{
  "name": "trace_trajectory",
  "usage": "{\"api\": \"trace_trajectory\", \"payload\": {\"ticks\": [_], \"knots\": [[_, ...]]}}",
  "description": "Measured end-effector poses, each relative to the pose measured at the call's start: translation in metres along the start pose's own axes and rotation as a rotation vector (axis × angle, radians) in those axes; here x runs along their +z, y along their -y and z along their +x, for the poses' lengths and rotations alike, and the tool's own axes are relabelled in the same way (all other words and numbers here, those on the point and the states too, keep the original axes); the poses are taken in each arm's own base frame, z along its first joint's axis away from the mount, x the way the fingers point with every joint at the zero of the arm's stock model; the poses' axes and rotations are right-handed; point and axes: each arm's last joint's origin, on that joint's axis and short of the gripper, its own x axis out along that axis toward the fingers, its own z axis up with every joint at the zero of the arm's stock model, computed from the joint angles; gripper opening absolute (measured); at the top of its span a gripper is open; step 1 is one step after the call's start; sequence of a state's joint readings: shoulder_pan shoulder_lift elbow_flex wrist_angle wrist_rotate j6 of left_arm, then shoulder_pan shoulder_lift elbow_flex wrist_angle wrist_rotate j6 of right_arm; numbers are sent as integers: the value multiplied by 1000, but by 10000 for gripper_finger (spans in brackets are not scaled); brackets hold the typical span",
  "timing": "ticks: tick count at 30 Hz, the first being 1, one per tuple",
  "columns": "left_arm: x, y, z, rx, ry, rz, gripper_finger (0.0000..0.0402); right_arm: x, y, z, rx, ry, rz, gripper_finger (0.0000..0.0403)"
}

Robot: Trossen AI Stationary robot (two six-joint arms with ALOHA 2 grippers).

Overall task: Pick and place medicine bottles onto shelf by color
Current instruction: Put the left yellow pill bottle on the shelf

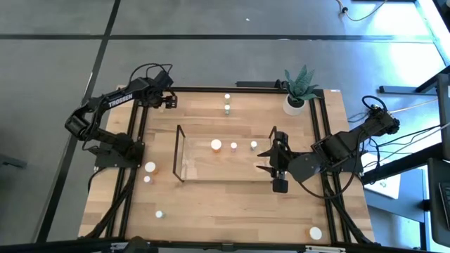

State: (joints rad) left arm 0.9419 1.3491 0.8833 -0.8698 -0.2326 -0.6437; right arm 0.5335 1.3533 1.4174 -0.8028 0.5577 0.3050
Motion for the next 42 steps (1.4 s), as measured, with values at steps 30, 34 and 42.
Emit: {"api": "trace_trajectory", "payload": {"ticks": [30, 34, 42], "knots": [[4, 13, 39, 97, -62, 78, 299, 0, 0, 0, 1, 0, 1, 168], [5, 13, 39, 97, -62, 78, 282, 0, 0, 0, 1, 0, 1, 168], [5, 14, 39, 95, -59, 77, 243, 0, 0, 0, 1, 0, 1, 168]]}}
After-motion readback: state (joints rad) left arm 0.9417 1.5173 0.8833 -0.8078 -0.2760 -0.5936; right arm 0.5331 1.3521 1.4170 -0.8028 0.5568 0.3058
